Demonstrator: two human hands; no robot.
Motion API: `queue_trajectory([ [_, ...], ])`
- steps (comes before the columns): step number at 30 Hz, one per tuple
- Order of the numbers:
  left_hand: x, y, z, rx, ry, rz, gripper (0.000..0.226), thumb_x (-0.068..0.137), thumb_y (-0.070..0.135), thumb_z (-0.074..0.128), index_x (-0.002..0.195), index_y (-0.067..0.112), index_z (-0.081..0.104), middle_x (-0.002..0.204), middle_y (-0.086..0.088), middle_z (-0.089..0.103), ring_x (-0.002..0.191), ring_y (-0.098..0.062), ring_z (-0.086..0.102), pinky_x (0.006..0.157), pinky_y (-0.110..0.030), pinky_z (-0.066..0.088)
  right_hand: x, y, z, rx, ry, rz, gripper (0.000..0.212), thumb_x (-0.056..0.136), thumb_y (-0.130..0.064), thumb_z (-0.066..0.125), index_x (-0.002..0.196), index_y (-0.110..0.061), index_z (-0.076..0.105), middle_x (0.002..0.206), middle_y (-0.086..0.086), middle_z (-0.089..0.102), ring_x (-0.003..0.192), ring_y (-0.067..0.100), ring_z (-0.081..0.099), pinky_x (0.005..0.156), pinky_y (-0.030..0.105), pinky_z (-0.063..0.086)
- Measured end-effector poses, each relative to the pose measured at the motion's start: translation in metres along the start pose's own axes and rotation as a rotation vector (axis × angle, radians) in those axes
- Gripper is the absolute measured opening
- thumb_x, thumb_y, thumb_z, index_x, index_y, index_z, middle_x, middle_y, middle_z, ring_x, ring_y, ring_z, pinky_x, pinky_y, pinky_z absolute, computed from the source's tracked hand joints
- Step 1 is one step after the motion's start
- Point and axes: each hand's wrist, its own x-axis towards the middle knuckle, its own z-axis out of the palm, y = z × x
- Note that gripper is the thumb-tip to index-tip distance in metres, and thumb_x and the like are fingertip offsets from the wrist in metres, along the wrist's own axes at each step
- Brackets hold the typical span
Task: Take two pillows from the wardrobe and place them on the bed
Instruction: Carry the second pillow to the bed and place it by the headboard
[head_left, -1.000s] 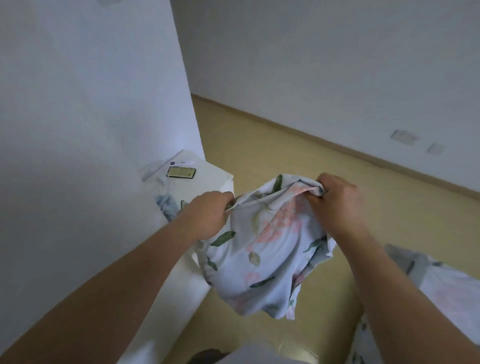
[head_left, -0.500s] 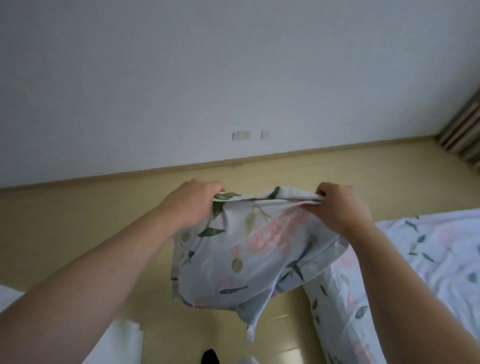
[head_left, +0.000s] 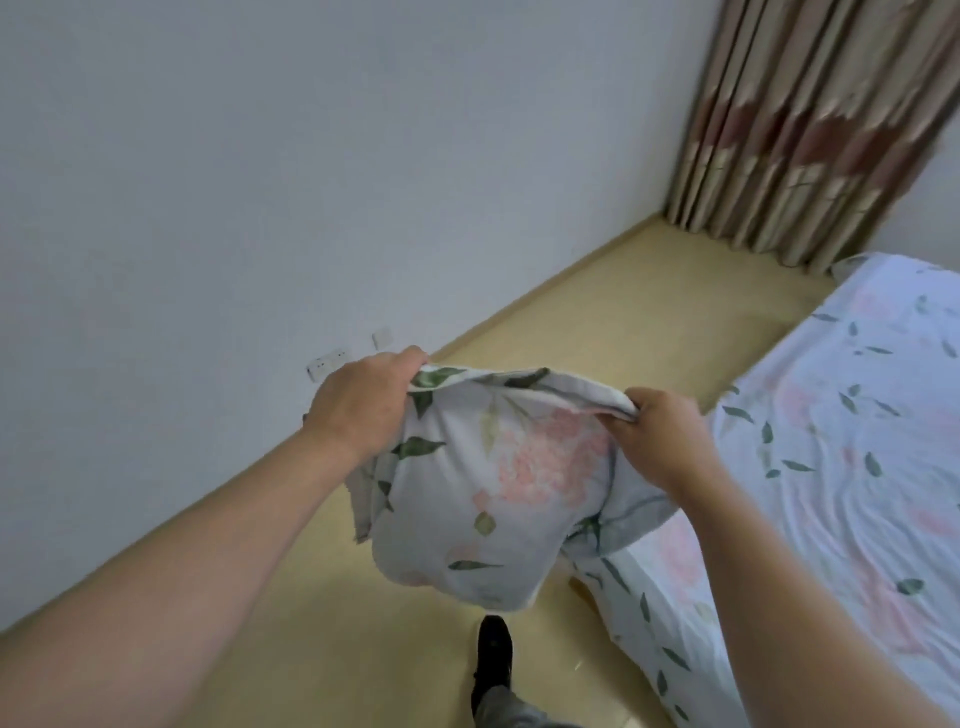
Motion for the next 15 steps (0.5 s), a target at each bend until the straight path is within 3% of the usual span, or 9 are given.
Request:
queue_trajectory([
  [3,0.085,-0.042,0.008,-0.030,0.094,-0.075,0.011,0.091,0.011,0.051,0.096,0.017,0.058,0.085,-0.006,0.063,0.073,-0.031,0.059,0.057,-0.037,0.045,0.078,-0.012,0.020,0.039,-0.042,0.043,0.031,0.092,-0.028,0.063,0.068,-0.013,0.053,0.061,0.000,0.053,0.068,0.030,0.054,0.058,0.033,0.038],
  [5,0.145,-0.064,0.009,-0.032,0.071,-0.075,0.007,0.093,0.017,0.052,0.090,0.015,0.057,0.080,-0.004,0.059,0.071,-0.030,0.057,0.058,-0.038,0.047,0.132,-0.024,0.025,0.053,-0.021,0.070,0.026,0.092,-0.026,0.062,0.073,-0.011,0.054,0.066,0.003,0.055,0.070,0.031,0.056,0.060,0.035,0.041],
  [10,0.282,-0.114,0.017,-0.021,-0.063,0.057,0.034,0.093,0.046,0.057,0.076,0.018,0.051,0.070,0.001,0.053,0.069,-0.030,0.058,0.055,-0.034,0.041,0.256,-0.047,0.021,0.026,0.039,0.112,0.035,0.094,-0.040,0.062,0.072,-0.018,0.047,0.067,0.001,0.055,0.069,0.029,0.056,0.060,0.037,0.045],
  [13,0.356,-0.139,0.032,0.004,-0.248,0.132,0.059,0.072,0.077,0.064,0.069,0.022,0.044,0.067,0.007,0.054,0.065,-0.020,0.055,0.053,-0.033,0.040,0.318,-0.053,0.031,0.007,0.049,0.182,0.031,0.094,-0.038,0.060,0.074,-0.016,0.051,0.067,0.000,0.056,0.069,0.028,0.057,0.059,0.037,0.045],
  [15,0.407,-0.156,0.052,0.082,-0.352,0.259,0.064,0.059,0.083,0.067,0.072,0.024,0.044,0.070,0.009,0.054,0.067,-0.016,0.055,0.055,-0.033,0.040,0.361,-0.052,0.041,0.020,0.059,0.227,0.031,0.093,-0.036,0.062,0.072,-0.017,0.050,0.067,0.000,0.055,0.067,0.026,0.057,0.059,0.037,0.045],
])
